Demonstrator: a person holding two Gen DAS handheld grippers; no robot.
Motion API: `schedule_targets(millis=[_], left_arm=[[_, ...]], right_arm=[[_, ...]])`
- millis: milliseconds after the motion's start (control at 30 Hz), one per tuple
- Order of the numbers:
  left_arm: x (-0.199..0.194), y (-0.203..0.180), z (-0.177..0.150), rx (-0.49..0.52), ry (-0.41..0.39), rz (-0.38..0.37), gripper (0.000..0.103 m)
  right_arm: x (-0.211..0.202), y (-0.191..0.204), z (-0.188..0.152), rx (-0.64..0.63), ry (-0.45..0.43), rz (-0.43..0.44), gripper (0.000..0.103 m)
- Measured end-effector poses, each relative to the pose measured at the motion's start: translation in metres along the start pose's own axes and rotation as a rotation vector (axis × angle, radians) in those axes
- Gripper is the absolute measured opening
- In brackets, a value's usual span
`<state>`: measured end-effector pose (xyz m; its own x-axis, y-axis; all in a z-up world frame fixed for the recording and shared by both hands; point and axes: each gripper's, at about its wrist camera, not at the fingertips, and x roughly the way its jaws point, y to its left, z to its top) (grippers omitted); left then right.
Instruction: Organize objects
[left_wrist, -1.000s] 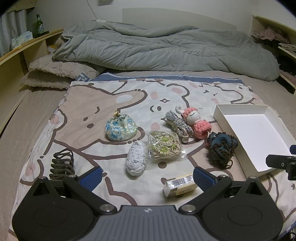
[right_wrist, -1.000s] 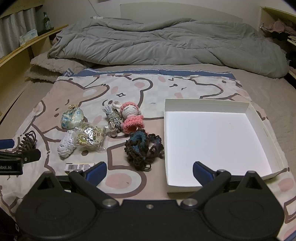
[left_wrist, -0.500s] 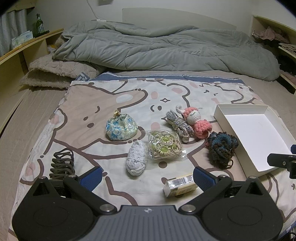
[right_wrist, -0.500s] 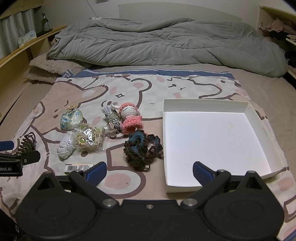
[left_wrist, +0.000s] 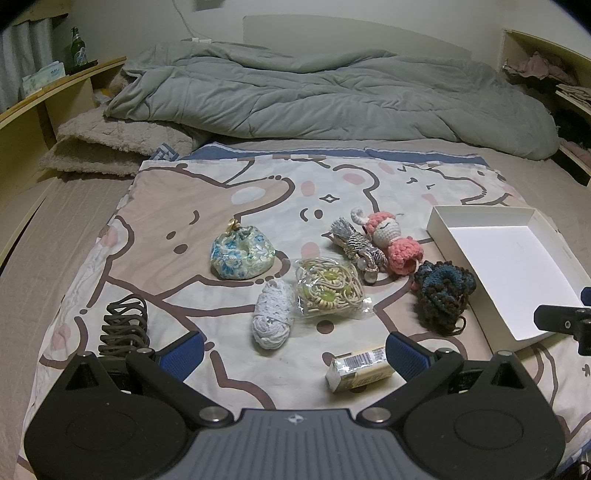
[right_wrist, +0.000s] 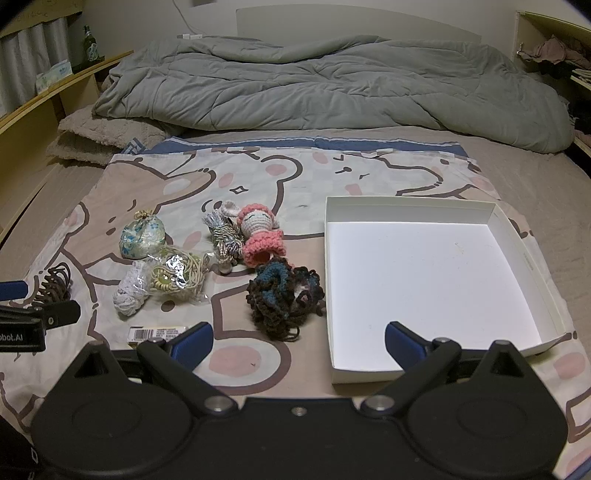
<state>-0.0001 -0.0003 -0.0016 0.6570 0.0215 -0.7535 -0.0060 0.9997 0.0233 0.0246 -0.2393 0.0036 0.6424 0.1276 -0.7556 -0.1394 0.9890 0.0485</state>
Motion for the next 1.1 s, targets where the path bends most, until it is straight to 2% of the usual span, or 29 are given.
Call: schedule_targets(millis=[1100], left_arm=[[0.0008,-0.0024,-0.0008,0.000,0.000,-0.002,0.103]], right_arm=[[0.0010,-0.0016,-0.0023,0.000,0.007,-0.002,0.100]])
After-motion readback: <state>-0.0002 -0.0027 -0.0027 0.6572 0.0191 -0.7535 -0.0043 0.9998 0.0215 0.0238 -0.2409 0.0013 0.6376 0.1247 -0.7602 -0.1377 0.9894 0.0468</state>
